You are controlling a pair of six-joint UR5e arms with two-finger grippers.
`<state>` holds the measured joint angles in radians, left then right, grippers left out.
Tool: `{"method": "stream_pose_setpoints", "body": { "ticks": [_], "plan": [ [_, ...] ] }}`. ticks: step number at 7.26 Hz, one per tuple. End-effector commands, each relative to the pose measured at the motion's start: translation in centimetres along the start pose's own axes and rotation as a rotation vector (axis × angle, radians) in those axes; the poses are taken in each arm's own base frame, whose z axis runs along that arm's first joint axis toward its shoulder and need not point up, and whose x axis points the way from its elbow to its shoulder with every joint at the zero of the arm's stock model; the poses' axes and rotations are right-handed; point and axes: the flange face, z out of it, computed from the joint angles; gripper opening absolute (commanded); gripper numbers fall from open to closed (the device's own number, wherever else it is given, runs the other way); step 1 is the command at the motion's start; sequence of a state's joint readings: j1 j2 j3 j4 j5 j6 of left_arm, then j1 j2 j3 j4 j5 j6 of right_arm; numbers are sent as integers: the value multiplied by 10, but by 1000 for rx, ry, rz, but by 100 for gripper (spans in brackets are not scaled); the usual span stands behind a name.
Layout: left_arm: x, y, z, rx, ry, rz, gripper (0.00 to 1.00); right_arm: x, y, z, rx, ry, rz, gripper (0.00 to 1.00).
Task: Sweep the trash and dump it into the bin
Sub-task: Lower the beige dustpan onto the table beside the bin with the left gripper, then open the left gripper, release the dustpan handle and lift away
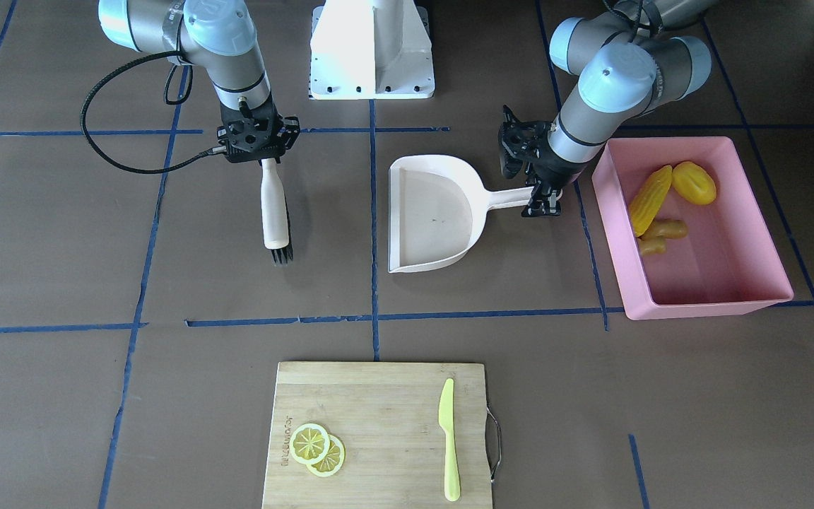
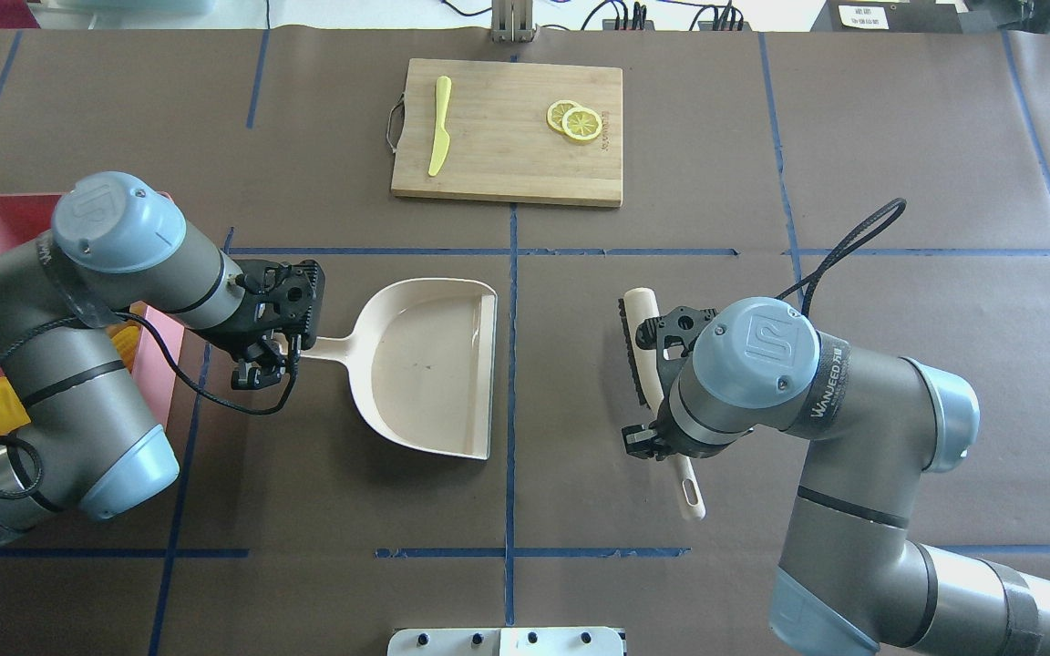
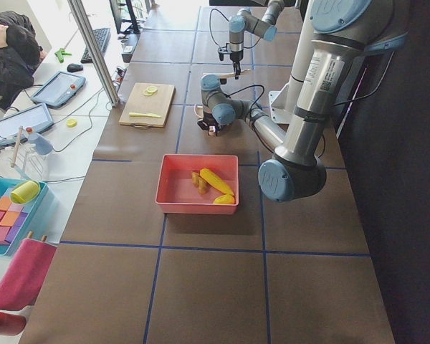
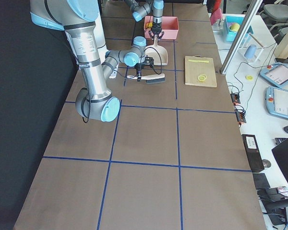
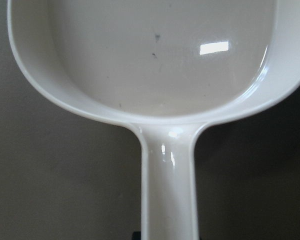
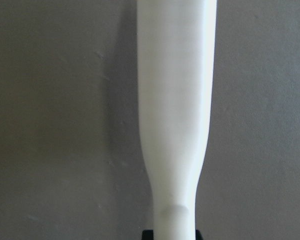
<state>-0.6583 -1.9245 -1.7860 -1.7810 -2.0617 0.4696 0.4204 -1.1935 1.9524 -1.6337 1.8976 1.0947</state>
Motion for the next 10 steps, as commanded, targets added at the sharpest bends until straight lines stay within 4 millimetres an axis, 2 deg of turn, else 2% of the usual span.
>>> {"method": "stream_pose_setpoints", "body": {
  "ticks": [1,2,3,4,6,7,10],
  "plan": [
    [-2,-10,16,-4,10,-17,15,0,1,1,-2,1,0,0],
    [-2,-11,19,7,7,-12,29,-1,1,0,-1,0,-1,0],
    [-1,-12,18,9,6,-10,70,0,1,1,-1,3,2,0],
    [-1,-11,19,7,7,-9,100,1,0,2,-2,4,2,0],
    [-3,-13,5,21,-13,-30,100,-1,2,3,-5,4,16,0],
    [-1,-17,-8,38,-23,-25,100,-1,3,4,-6,5,15,0],
    [-1,-15,-62,44,-59,-66,100,-1,3,6,-8,6,15,0]
  ]
}}
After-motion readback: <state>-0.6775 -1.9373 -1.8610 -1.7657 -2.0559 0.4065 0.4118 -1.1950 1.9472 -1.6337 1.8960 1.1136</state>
